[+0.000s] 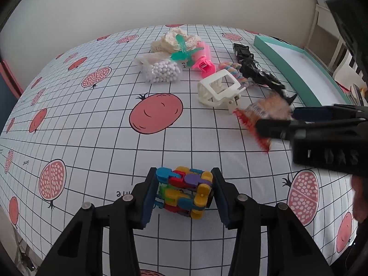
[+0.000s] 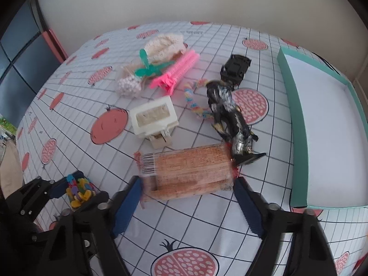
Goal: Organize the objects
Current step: 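Grasp the colourful block cube with the left tool while the right tool approaches the wafer packet, then grasp the wafer snack packet with the right tool and lift it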
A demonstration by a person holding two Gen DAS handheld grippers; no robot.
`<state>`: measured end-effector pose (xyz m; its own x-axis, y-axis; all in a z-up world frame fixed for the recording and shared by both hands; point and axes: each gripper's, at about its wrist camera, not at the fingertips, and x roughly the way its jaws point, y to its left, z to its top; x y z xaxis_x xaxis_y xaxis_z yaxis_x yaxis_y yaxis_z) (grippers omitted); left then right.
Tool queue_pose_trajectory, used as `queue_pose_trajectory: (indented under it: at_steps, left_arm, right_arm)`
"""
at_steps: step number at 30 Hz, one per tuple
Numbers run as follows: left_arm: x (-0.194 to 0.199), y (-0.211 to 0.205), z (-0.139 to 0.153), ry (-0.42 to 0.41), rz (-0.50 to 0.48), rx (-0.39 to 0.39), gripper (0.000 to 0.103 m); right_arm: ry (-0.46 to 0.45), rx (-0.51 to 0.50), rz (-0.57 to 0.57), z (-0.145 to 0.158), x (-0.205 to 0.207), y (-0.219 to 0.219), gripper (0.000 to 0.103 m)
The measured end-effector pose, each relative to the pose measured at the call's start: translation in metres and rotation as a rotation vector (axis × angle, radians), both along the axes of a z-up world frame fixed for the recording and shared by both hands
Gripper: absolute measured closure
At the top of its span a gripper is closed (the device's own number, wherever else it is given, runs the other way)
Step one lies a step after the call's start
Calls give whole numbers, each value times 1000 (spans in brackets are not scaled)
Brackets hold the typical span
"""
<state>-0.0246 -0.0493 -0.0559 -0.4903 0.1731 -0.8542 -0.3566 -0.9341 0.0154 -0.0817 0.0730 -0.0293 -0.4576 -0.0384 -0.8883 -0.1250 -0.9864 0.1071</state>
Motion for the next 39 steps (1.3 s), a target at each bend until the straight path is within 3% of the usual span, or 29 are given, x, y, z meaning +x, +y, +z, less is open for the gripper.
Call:
queue_pose_trajectory:
  at_steps: [1,5,13,16,19,22,26,32,39]
  left_arm:
    - [0,0,1,3,-2,0,55]
    - [-2,-1,2,-2,-5,-2,55]
    - [-7,-3,7,-29,11,-34,55]
    - [-15,-8,14,-34,40,-10,55]
    - [-27,-7,23,-28,68,-20,55]
    - [-44,-7,37,-30,104,14,55]
    - [-67,-6,53,-16,162,24,55]
    - [-94,-5,66,-45,247,62,55]
    - [-110,3,58,-111,282,69,55]
  right_arm:
    - [-4,6,-8,1,1,0,64]
    - [-54,3,-41,-7,1,7,64]
    - [-27,15,-61,10,7,21,61]
    - [-37,-13,-81,12,4,27,42]
    - [-49,-32,-104,12,0,29,40]
    - [-67,-66,-149,12,-10,36,30]
    - [-112,-147,-232,10,-26,44,30]
    - [-196,-184,-362,-1,-45,55,30]
    - [-269,-148,-401,-12,-58,51,30]
